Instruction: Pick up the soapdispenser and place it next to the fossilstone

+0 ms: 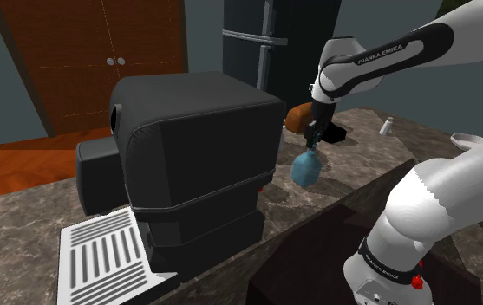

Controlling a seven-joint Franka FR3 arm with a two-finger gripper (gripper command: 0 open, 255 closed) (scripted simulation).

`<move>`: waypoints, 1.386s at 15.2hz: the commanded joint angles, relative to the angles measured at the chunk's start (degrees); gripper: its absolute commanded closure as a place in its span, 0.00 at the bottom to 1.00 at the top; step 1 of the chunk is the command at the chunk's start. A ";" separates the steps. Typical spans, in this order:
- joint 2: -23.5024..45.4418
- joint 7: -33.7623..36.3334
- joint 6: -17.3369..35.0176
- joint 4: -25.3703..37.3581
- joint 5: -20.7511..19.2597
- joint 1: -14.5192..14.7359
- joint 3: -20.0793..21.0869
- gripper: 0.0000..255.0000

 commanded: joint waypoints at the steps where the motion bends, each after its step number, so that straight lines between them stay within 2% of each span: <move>1: 0.00 0.00 0.00 0.00 0.00 0.00 0.00 1.00; 9: 0.00 0.00 0.01 0.00 0.00 0.00 0.00 1.00; 21: -3.28 -0.43 -10.35 7.09 1.21 0.33 1.64 1.00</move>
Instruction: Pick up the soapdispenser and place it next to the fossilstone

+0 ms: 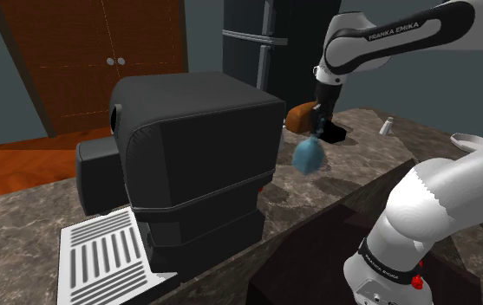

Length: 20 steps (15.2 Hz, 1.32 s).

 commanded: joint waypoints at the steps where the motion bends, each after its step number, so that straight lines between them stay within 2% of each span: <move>1: -0.33 -0.09 -1.72 1.39 0.21 0.08 0.26 1.00; 20: -0.56 -1.01 -16.32 15.76 1.96 0.81 2.19 1.00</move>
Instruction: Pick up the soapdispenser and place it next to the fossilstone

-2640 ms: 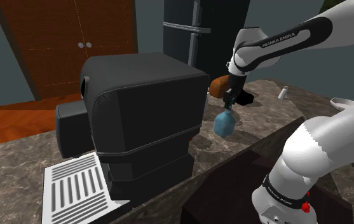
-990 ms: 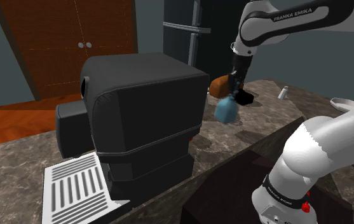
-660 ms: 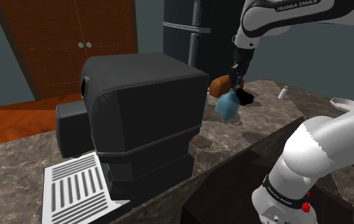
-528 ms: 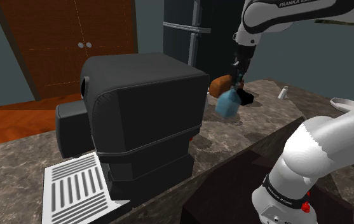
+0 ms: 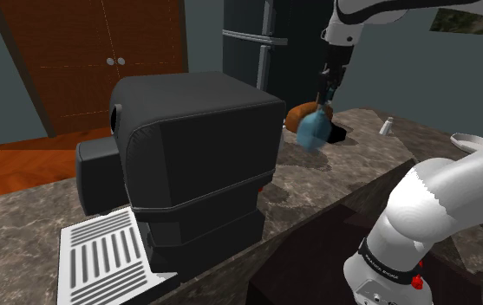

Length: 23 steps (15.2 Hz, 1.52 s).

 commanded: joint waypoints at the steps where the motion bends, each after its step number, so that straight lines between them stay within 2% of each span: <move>1: 0.20 -0.10 -1.50 1.69 0.17 0.08 0.18 1.00; 23: 5.80 -1.71 -17.51 23.29 1.75 0.98 1.23 1.00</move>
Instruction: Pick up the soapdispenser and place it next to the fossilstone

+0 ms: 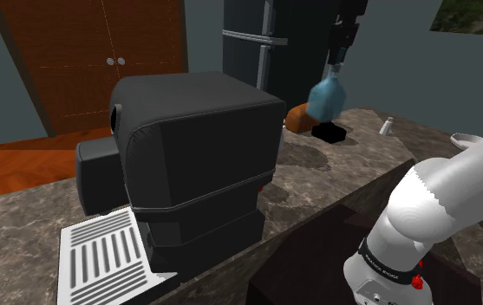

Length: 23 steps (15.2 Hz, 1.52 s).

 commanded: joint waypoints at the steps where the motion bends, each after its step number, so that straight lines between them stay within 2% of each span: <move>1: 0.65 -0.19 -1.65 2.30 0.12 0.07 0.07 1.00; 3: 1.14 -1.71 -1.87 3.20 -0.31 -0.23 -1.10 1.00; 9: 4.49 -10.87 -1.14 7.08 -2.36 -1.82 -8.48 1.00; 14: 9.32 -19.05 -0.40 12.18 -2.56 -2.89 -15.24 1.00; 19: 16.56 -28.21 0.17 19.22 -0.30 -3.99 -23.01 1.00; 23: 24.99 -36.85 0.01 26.69 4.68 -5.93 -30.05 1.00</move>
